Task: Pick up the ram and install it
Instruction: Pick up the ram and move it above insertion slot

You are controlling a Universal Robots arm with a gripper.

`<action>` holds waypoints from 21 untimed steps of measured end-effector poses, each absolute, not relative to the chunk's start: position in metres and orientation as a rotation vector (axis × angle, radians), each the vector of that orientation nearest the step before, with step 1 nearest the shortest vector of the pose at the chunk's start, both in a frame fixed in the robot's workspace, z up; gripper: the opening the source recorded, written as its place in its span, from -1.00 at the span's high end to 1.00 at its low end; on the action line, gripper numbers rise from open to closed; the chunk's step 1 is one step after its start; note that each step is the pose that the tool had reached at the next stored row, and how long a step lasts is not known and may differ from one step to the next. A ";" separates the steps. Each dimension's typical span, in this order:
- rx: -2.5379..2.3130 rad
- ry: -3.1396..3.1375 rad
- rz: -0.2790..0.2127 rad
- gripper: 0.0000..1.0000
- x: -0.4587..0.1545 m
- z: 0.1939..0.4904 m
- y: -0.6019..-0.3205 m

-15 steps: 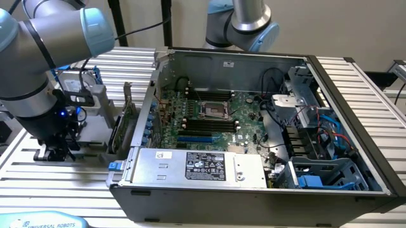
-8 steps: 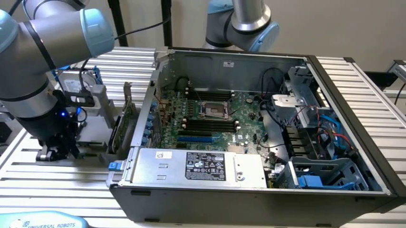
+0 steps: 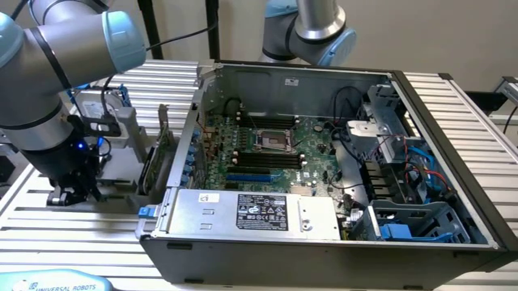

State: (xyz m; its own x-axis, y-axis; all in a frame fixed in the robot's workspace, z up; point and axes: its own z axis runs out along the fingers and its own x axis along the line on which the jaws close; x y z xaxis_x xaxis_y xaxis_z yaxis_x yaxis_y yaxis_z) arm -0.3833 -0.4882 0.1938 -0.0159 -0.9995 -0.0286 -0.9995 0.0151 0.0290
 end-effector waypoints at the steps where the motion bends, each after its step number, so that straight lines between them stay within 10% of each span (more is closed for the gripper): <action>1: -2.203 2.238 0.064 0.73 -0.383 0.194 -0.489; 21: -2.196 2.226 0.087 0.73 -0.382 0.217 -0.495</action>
